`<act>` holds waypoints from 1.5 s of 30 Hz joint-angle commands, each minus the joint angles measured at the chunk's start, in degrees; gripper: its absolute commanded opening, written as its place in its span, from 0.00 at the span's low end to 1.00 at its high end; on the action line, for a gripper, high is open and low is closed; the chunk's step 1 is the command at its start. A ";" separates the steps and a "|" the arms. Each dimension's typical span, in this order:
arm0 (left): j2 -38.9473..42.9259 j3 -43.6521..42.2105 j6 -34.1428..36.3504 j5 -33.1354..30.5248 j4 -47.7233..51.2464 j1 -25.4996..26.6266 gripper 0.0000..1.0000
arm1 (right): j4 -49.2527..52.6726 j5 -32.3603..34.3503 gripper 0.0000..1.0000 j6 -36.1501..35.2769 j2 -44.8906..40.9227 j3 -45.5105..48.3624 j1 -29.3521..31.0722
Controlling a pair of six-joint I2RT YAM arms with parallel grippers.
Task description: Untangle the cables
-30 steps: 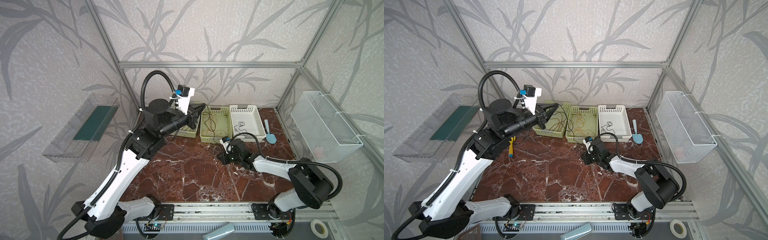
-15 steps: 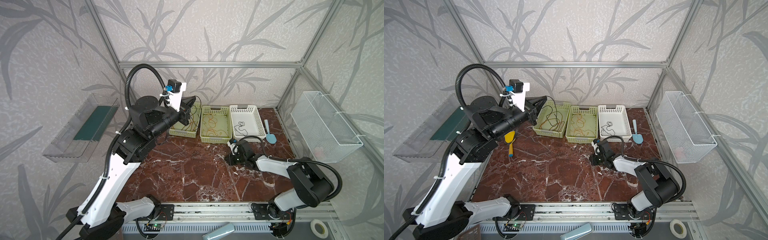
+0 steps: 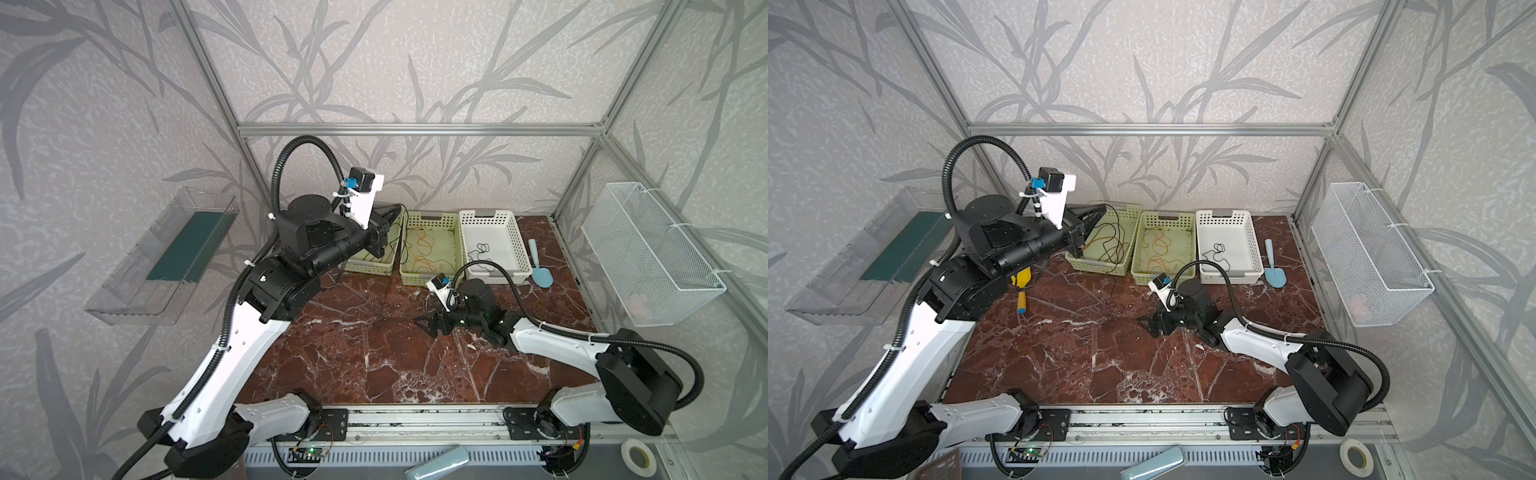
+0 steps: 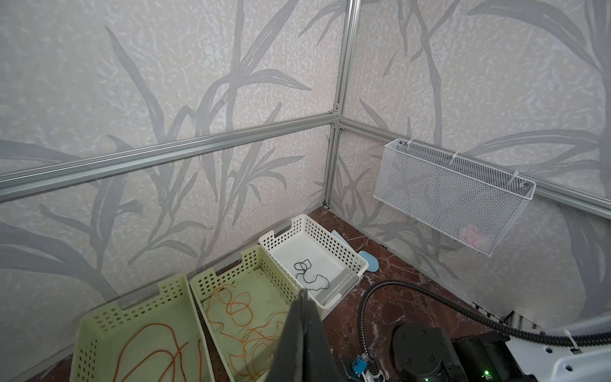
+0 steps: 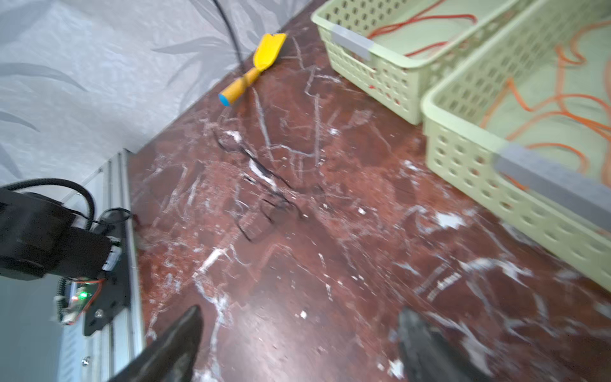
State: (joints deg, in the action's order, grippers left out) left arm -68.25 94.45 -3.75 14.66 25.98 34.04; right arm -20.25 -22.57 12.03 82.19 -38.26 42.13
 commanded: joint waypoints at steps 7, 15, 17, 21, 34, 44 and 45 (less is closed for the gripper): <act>0.53 -0.72 -3.82 5.59 -4.34 0.04 0.00 | -10.39 2.98 0.99 -2.00 12.03 -9.53 1.20; -2.41 4.49 -2.34 6.02 -5.28 0.07 0.00 | -12.81 -2.15 0.40 1.29 22.91 -11.28 1.11; -4.33 7.66 -1.24 5.87 -5.33 0.12 0.00 | -15.73 -2.84 0.24 4.56 24.01 -8.87 1.19; -9.69 15.05 0.09 6.83 -5.93 0.01 0.00 | -21.14 -2.09 0.20 8.80 24.41 -2.41 1.29; -28.14 42.44 1.15 9.57 -3.78 -0.21 0.00 | -18.52 2.12 0.12 9.73 22.25 3.34 1.90; -44.35 48.99 -5.17 15.88 -10.95 -0.26 0.00 | -3.27 5.94 0.58 3.79 6.02 5.64 1.90; -46.31 49.51 -6.16 16.33 -12.22 -0.29 0.00 | -3.34 6.72 0.63 3.87 4.09 6.83 1.90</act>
State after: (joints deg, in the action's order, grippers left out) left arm -110.34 142.56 -7.27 27.62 17.32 34.04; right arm -28.71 -18.28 17.96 90.13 -33.34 43.68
